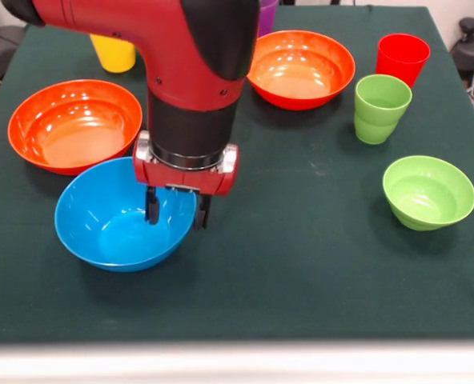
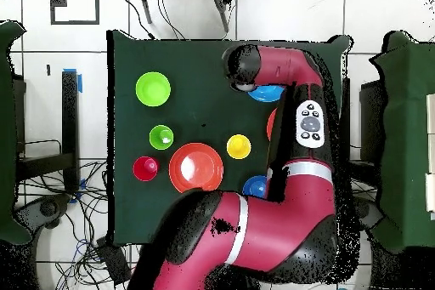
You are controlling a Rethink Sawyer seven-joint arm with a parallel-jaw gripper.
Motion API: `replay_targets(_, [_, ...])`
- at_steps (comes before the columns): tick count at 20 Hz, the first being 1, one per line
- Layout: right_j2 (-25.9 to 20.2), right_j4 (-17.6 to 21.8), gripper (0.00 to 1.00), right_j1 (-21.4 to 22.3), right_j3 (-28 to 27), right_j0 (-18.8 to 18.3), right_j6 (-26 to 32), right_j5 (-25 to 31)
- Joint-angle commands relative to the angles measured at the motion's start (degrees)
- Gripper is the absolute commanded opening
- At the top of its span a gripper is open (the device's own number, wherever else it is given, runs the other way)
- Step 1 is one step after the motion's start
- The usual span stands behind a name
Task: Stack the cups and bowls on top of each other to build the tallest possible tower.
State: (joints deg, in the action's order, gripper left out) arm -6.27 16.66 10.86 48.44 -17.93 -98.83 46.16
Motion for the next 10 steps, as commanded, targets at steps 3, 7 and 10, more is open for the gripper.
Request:
replay_targets(3, [-6.60, 5.78, 1.00, -1.45, 4.43, -1.46, 18.18, -4.09])
replay_targets(7, [-8.62, 5.82, 0.00, -1.11, 5.38, -2.42, 22.18, -2.98])
replay_targets(10, [-8.92, 5.67, 0.00, -1.14, 4.81, -2.16, 22.08, -1.21])
